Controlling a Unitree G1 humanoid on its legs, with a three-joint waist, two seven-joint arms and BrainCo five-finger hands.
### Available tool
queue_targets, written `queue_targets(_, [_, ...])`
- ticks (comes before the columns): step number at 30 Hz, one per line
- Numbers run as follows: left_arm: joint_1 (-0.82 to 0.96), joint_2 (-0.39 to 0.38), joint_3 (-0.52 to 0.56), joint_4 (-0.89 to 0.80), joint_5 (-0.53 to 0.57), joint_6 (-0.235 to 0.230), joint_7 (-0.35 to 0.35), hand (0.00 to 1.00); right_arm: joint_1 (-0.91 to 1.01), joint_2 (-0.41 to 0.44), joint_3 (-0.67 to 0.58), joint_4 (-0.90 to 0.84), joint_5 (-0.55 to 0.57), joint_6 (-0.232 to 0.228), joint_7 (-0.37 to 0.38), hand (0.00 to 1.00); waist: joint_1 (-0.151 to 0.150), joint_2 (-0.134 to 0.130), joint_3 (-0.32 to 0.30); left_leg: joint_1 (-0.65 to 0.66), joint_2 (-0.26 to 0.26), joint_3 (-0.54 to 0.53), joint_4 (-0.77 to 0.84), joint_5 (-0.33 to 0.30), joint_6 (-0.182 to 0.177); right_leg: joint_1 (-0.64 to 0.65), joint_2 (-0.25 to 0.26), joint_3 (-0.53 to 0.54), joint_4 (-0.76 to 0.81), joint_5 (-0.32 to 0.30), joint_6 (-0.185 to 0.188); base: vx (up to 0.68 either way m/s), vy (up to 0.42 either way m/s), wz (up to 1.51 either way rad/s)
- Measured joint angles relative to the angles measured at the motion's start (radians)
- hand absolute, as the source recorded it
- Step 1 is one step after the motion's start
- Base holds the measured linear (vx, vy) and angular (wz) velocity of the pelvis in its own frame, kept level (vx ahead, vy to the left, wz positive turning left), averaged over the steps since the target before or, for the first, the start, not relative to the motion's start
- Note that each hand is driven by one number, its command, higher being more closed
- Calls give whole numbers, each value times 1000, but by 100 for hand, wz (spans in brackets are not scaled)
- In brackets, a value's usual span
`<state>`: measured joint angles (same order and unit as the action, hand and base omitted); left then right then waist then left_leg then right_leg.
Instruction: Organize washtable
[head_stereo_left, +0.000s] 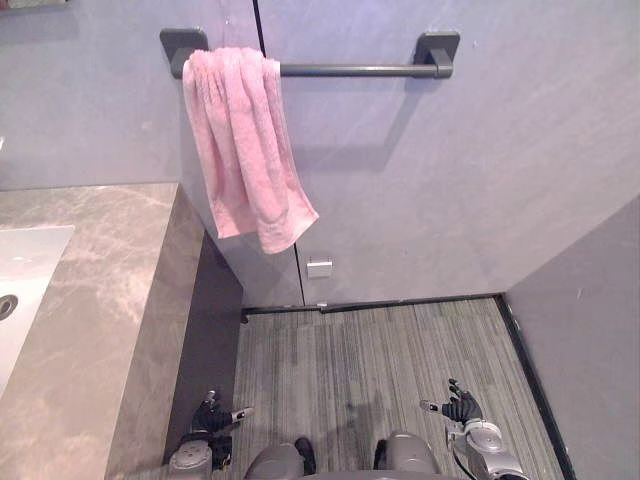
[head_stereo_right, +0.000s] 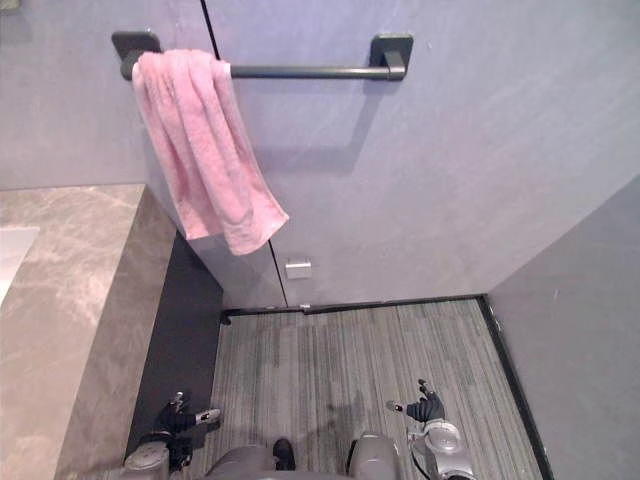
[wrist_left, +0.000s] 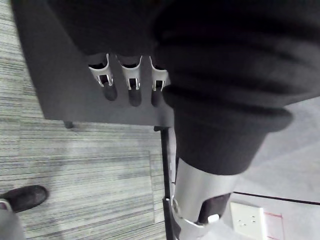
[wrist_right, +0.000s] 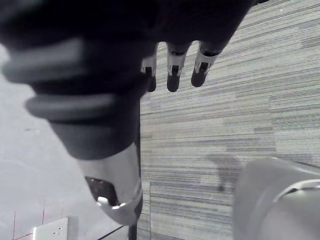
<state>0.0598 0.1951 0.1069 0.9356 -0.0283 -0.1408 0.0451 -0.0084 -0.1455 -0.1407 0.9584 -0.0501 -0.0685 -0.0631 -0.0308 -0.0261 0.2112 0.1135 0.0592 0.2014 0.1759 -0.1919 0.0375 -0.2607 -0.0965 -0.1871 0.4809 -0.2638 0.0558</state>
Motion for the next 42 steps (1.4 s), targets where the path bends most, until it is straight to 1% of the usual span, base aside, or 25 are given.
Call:
queue_targets(1, [1, 5, -18, 2, 0, 0, 0, 0, 21, -1, 0, 1, 0, 0, 0, 0, -9, -21, -5, 21, -6, -16, 1, -22, -48, 8, 6, 25, -142, 187, -32, 380, -200, 49])
queue_targets(2, [-7, -15, -29, 20, 1, 0, -1, 0, 34, -18, -8, 10, 0, 3, -1, 0, -5, 11, -6, 40, 27, -34, -5, -49, -89, 18, 34, 11, -121, 211, -67, 378, -188, 32])
queue_targets(3, [-5, -20, -29, 20, 1, -1, -2, 0, 35, -18, -9, 8, 0, 3, -2, 0, -1, 18, -11, 38, 42, -34, -6, -47, -93, 19, 43, 10, -122, 199, -80, 354, -198, 10])
queue_targets(4, [-7, -27, -28, 22, 1, -1, -1, 0, 33, -17, -10, 7, 1, 0, -1, 0, -5, 21, -11, 40, 51, -38, 3, -34, -113, 26, 50, -6, -125, 170, -86, 339, -221, 26])
queue_targets(5, [-12, -36, -26, 22, 1, -1, -1, 0, 42, -10, -23, 7, 1, 0, -1, 0, -14, 26, -8, 23, 70, -42, 51, -23, -132, 56, 59, -30, -144, 157, -97, 325, -245, 39])
queue_targets(6, [-14, -40, -25, 20, 1, -1, -2, 0, 51, -4, -30, 7, 2, 1, -2, 0, -12, 26, -8, 2, 83, -44, 109, -23, -134, 79, 64, -41, -163, 153, -103, 325, -254, 52])
queue_targets(7, [-14, -51, -16, 15, 1, -1, -2, 0, 75, 6, -34, 4, 2, 1, -2, 0, -8, 24, -7, -59, 118, -49, 274, -13, -167, 145, 76, -56, -210, 151, -107, 298, -222, 37])
queue_targets(8, [-8, -65, -5, 7, 1, 0, -1, 0, 85, 10, -35, -4, 3, 2, -3, 0, 0, 25, -6, -101, 151, -45, 407, -26, -185, 197, 89, -63, -243, 150, -110, 328, -199, 19])
queue_targets(9, [2, -82, 4, -6, 1, -1, -2, 0, 103, 16, -37, -13, 5, 1, -4, 0, 12, 27, -6, -137, 186, -10, 517, -32, -183, 249, 99, -64, -271, 145, -118, 227, -100, -3])
queue_targets(10, [8, -92, 6, -6, 1, 0, -2, 0, 109, 20, -43, -34, 11, 1, -6, 0, 17, 29, -6, -165, 198, 9, 541, -36, -177, 273, 101, -63, -284, 143, -120, 177, -51, -12])
queue_targets(11, [9, -99, 6, -6, 1, 0, -2, 0, 110, 21, -46, -45, 13, 0, -8, 0, 19, 28, -6, -180, 202, 20, 536, -38, -174, 279, 100, -60, -295, 143, -121, 146, -13, -12])
queue_targets(13, [8, -105, 6, -6, 1, 0, -2, 0, 93, 20, -49, -60, 21, -2, -14, 0, 22, 31, -7, -228, 197, 27, 418, -45, -158, 292, 95, -44, -308, 143, -119, 160, 69, -27])
queue_targets(14, [9, -104, 5, -2, 1, 1, -2, 0, 87, 21, -49, -60, 21, -3, -22, 0, 26, 36, -10, -223, 162, 1, 212, -18, -147, 294, 85, -20, -301, 137, -101, 153, 148, -31])
queue_targets(15, [9, -105, 5, 0, 1, 1, -2, 0, 88, 19, -50, -60, 21, -2, -22, 0, 26, 41, -11, -220, 149, -12, 157, 13, -143, 293, 84, -17, -295, 132, -93, 153, 168, -26])
queue_targets(16, [10, -107, 4, 1, 1, 1, -2, 0, 92, 15, -51, -60, 21, -2, -23, 0, 25, 51, -14, -217, 142, -26, 100, 76, -141, 292, 88, -13, -288, 126, -82, 75, 111, -17])
queue_targets(17, [11, -102, 4, 8, 1, 1, -1, 0, 93, 18, -51, -49, 21, 1, -24, 0, 30, 48, -12, -202, 129, -38, 84, 120, -145, 292, 82, 8, -280, 116, -68, 108, 117, -15])
queue_targets(18, [10, -93, 4, 12, 1, 1, 0, 0, 105, 24, -49, -46, 20, 0, -23, 0, 43, 32, -21, -179, 106, -33, 54, 126, -141, 307, 68, 13, -290, 115, -53, 125, 119, -9])
queue_targets(19, [7, -88, 4, 11, 1, 1, -1, 0, 118, 26, -49, -40, 20, 1, -23, 0, 44, 21, -29, -162, 90, -27, 25, 131, -134, 312, 47, 14, -293, 112, -41, 116, 97, 3])
queue_targets(21, [13, -78, 4, 14, 1, 1, -1, 0, 125, 27, -49, -38, 19, 1, -23, 0, 44, 12, -36, -129, 63, -11, -29, 146, -117, 315, 23, 24, -294, 109, -30, 83, 109, -6])
queue_targets(23, [22, -69, 4, 22, 1, 1, 0, 0, 124, 27, -50, -37, 18, 0, -23, 0, 40, 12, -38, -94, 38, -8, -89, 169, -109, 318, 9, 24, -302, 103, -16, 40, 65, 0])
queue_targets(28, [31, -64, 4, 26, 1, 1, 0, 0, 121, 26, -50, -11, 18, 1, -23, 0, 40, 18, -47, -63, 15, -17, -157, 193, -105, 330, 4, 15, -319, 103, -12, 48, 20, 7])
queue_targets(32, [35, -60, -19, 15, 1, 1, -1, 0, 111, 17, -50, 5, 18, 0, -23, 0, 17, 19, -53, -59, 11, -50, -181, 206, -107, 352, 8, -18, -341, 103, -12, 43, -24, 23])
queue_targets(35, [51, -57, -35, -64, -1, 0, 1, 0, 110, 15, -49, 5, 18, 0, -24, 0, 17, 18, -58, -45, 10, -61, -213, 223, -109, 361, 10, -30, -348, 103, -12, 12, -27, 12])
queue_targets(37, [74, -51, -35, -185, -10, -2, 4, 0, 109, 13, -47, 2, 18, 0, -24, 0, 18, 18, -61, -41, 9, -66, -237, 237, -107, 360, 12, -36, -348, 103, -12, -10, -18, 11])
queue_targets(42, [131, -16, -21, -475, -65, -40, 10, 0, 114, 5, -47, -13, 18, -1, -24, 0, 19, 15, -62, -41, 1, -90, -253, 246, -101, 360, 7, -55, -350, 102, -12, -24, 4, 11])
